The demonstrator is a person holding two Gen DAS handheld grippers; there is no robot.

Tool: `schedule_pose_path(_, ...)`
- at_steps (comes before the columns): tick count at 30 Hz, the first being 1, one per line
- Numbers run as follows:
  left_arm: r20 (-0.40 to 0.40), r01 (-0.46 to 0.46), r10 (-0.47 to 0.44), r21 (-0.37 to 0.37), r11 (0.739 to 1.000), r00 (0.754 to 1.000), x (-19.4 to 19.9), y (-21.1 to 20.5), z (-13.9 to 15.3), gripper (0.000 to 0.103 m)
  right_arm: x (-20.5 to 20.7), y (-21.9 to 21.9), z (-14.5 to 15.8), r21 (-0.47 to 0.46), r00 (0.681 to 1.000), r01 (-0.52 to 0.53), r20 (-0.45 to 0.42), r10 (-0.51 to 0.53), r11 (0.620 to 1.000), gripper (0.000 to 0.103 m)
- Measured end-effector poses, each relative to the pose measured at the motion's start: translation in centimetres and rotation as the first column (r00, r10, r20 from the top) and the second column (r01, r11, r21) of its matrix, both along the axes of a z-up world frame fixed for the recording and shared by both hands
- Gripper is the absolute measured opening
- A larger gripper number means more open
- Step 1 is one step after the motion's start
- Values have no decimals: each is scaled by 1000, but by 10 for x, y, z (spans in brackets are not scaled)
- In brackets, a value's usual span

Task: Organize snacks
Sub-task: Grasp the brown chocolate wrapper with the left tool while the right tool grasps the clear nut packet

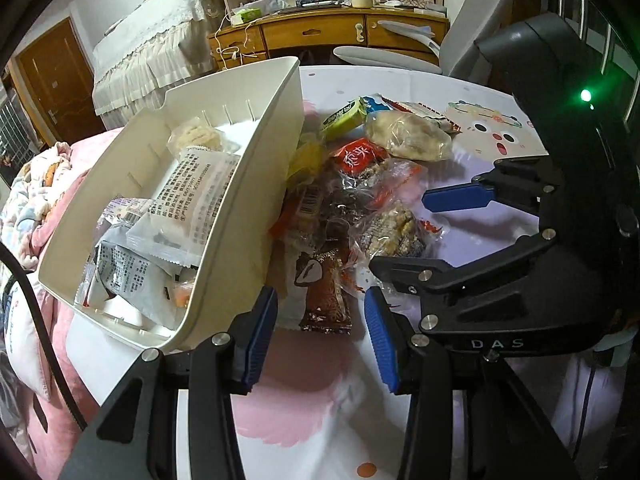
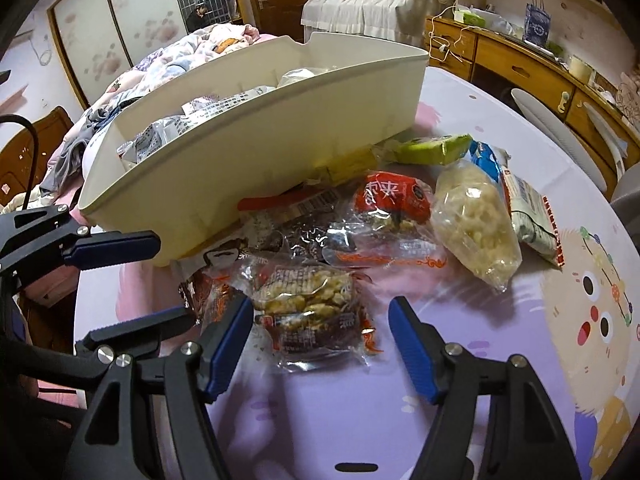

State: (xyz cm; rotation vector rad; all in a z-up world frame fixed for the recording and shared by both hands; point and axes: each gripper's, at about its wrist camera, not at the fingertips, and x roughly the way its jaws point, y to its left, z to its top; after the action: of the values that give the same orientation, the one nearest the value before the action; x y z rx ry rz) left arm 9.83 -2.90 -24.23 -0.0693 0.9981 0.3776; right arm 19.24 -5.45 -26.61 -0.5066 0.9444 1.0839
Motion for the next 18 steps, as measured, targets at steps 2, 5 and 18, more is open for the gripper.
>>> schedule_pose_path(2, -5, 6, -6, 8, 1000, 1000, 2, -1, 0, 44, 1, 0, 0, -2, 1000, 8, 6, -8, 1000, 70)
schedule_pose_path(5, -8, 18, -18, 23, 1000, 1000, 4, -3, 0, 45, 2, -3, 1, -2, 1000, 29, 4, -29, 1000, 70)
schedule_pose_path(18, -89, 33, -24, 103, 994, 996, 23, -10, -12, 45, 28, -45, -2, -43, 973, 219, -63, -221, 975, 64)
